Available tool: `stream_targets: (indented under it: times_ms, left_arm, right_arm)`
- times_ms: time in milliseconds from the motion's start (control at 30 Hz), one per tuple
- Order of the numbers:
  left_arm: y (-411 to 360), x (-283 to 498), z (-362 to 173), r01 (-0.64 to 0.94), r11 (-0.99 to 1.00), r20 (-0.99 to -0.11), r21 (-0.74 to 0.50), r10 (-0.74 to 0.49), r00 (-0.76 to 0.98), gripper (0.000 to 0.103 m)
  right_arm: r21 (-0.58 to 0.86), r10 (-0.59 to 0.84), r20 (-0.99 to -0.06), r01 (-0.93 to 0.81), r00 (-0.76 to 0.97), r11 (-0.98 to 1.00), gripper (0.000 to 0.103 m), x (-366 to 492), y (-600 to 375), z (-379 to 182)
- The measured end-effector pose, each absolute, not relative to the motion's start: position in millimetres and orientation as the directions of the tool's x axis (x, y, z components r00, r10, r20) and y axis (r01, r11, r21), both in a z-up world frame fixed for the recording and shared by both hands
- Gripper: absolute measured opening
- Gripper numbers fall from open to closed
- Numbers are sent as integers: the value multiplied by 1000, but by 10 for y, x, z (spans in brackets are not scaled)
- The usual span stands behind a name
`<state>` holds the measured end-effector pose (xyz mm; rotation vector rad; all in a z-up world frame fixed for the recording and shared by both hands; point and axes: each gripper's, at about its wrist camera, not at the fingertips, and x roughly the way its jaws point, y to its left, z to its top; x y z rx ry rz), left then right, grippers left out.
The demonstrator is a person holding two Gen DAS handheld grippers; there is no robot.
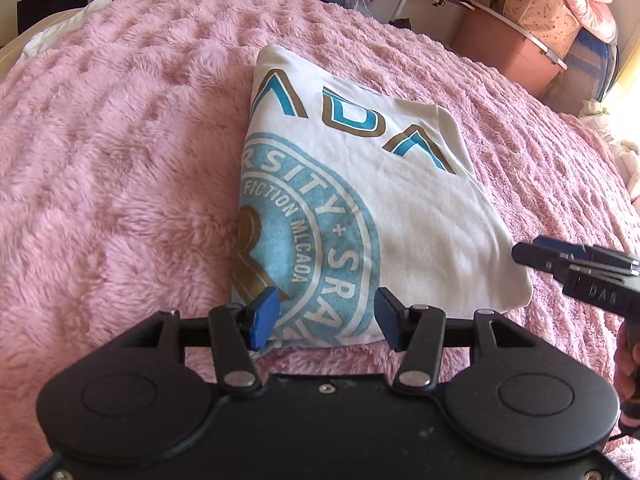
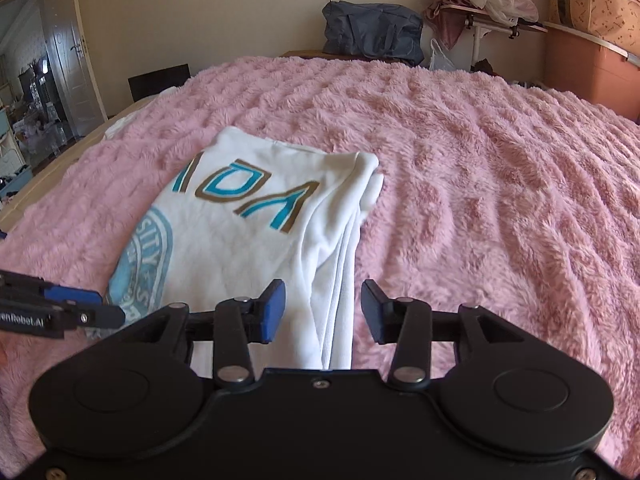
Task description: Fold small clothes
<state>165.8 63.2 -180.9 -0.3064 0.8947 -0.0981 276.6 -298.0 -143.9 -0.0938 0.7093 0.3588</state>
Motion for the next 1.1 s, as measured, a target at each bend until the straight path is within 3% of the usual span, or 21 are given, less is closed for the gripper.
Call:
stream_targets:
  times_ms: [100,167,400,567,867,1100]
  left_arm:
    - [610,1649,-1863,-45,954,-753,-298,-205,625,55]
    - [602,1668,-1919,-51,954,-761,-295,-202,616,55]
    - [593,1621,-1780,-40,938,-729,-346,-242,641,55]
    - [533,1716,-1940,-50,952,-774,-303,-215,596,55]
    - [518,1677,-1880,-34,961,-771,-273,-198,606,55]
    - [505,1520,-1655,-46,975,-779,-218,-146,609,56]
  right_arm:
    - [63,283,-680,-331,677,942,40,2689,-3030,-1627]
    - [122,313,-698,-324,644,938,10,2689,-3069,-1717]
    - [167,331,-685,-303,649,938,7,2624,-3071,-1650]
    - [181,322,-710,-280,626,943,7,2666,-3123,-1741]
    - [204,307,-728,-234,613,951,7,2711,-3140,-1999]
    - [137,270,-697,-247,664,959,16,2491,-3066,-1649]
